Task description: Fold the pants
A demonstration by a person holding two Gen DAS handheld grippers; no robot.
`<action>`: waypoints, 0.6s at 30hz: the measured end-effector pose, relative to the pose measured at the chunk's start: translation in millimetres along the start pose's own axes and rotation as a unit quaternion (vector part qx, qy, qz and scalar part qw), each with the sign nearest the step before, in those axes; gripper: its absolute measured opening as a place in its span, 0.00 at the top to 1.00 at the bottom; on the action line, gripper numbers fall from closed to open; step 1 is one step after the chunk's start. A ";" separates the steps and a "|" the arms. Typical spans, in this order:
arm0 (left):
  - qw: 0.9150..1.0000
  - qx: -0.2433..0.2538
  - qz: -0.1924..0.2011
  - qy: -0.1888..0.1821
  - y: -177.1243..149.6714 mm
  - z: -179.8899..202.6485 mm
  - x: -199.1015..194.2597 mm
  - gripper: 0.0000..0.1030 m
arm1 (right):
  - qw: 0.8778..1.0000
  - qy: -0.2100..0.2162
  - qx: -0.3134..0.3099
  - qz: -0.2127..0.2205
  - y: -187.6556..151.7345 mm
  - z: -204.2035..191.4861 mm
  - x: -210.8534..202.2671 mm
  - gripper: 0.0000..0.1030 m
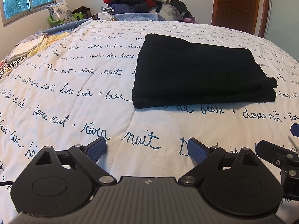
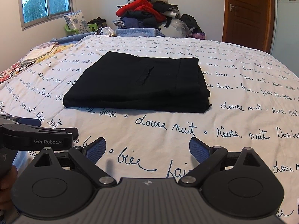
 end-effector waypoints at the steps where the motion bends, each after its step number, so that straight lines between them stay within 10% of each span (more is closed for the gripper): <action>1: 1.000 0.000 0.000 0.000 0.1 0.1 0.0 0.09 | 1.000 0.000 -0.001 -0.001 -0.2 -0.3 0.1 0.06; 18: 1.000 0.002 0.001 -0.001 0.5 1.0 -0.3 0.09 | 1.000 0.001 0.001 -0.001 -0.7 1.8 -1.4 0.06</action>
Point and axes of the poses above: each gripper's, at about its wrist camera, not at the fingertips, and x roughly the way its jaws point, z to its right, y to its top, the point moved 10 cm from there along x, roughly the way its jaws point, and after that the axes turned 11 degrees about -z, right-handed, at the moved point
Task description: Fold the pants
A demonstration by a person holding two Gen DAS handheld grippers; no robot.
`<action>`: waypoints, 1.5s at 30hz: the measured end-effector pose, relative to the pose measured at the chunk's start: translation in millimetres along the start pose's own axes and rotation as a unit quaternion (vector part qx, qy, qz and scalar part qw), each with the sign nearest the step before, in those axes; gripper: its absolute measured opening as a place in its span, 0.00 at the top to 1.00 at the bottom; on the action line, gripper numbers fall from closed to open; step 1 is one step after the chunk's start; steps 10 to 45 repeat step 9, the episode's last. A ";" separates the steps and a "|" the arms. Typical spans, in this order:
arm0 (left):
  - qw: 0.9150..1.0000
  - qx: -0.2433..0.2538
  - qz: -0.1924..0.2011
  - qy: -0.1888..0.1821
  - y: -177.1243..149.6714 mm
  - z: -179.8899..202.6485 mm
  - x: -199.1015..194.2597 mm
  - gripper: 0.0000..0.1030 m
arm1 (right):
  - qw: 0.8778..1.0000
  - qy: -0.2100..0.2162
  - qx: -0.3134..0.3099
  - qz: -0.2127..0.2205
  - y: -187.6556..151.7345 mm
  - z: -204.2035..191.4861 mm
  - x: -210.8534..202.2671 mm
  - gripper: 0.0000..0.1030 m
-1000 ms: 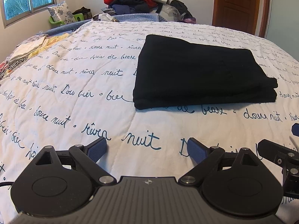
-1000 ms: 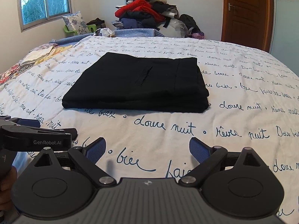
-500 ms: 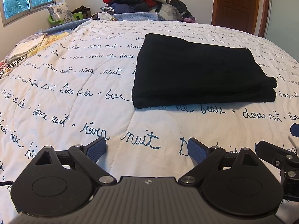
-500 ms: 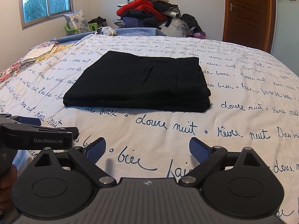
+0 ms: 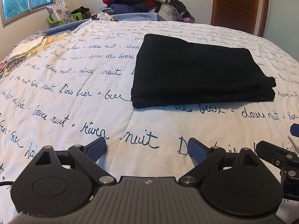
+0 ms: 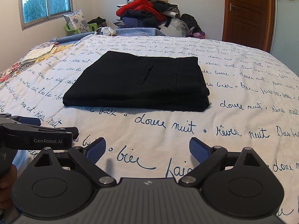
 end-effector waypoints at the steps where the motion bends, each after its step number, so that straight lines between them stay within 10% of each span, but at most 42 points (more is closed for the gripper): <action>1: 1.000 0.000 0.000 0.000 -0.1 0.1 -0.3 0.09 | 1.000 0.000 -0.001 0.000 0.0 0.0 0.3 0.06; 45: 1.000 -0.005 0.011 -0.010 4.3 -5.7 -9.1 0.09 | 1.000 0.001 -0.004 -0.002 -1.3 -0.2 0.4 0.06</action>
Point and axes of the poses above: each gripper's, at about its wrist camera, not at the fingertips, and x roughly the way its jaws point, z to its right, y to its top, the point moved 10 cm from there along x, roughly the way its jaws point, and after that the axes turned 11 degrees about -z, right-handed, at the moved point
